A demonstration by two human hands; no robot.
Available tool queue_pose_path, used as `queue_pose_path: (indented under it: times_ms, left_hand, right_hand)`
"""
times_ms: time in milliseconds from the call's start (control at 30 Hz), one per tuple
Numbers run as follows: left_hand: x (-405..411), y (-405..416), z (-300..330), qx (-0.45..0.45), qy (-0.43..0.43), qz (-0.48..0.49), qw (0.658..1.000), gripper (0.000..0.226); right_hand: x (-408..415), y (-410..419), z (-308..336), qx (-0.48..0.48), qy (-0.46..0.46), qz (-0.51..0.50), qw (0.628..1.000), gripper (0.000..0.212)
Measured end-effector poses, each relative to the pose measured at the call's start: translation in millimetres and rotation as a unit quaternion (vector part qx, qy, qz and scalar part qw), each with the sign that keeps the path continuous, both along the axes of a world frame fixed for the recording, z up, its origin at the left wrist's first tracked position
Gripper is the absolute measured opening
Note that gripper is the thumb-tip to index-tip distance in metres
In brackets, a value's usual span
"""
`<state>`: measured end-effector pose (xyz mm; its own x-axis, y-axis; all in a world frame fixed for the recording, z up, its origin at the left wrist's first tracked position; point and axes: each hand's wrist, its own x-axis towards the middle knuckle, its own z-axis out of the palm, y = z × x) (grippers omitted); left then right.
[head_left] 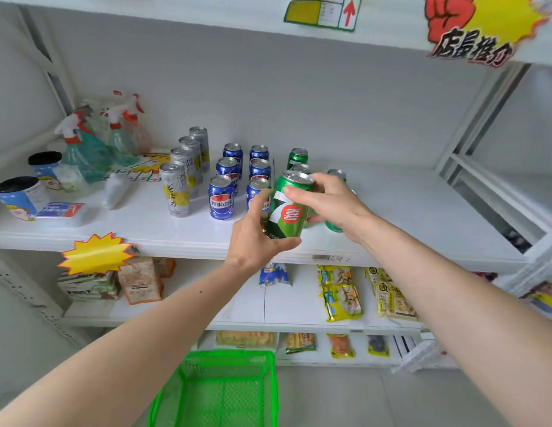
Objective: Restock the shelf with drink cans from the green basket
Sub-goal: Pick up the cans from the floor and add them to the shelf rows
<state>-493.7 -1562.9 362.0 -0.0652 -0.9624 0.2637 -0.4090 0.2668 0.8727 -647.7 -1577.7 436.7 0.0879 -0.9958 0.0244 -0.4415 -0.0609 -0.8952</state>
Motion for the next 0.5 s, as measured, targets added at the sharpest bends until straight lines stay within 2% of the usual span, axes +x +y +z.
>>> queue_pose_path:
  times_ms: [67, 200, 500]
  left_hand:
    - [-17, -8, 0, -0.009, -0.010, 0.004, 1.000, 0.097]
    - [-46, -28, 2, -0.024, -0.036, 0.008, 0.999, 0.094]
    - [-93, -100, 20, -0.054, -0.112, 0.006, 0.992, 0.099]
  right_hand:
    - [-15, -8, 3, -0.001, 0.004, -0.014, 1.000, 0.069]
    - [-44, -31, 8, -0.002, 0.010, -0.028, 1.000, 0.039]
    - [-92, -92, 30, -0.006, -0.002, -0.049, 0.999, 0.033]
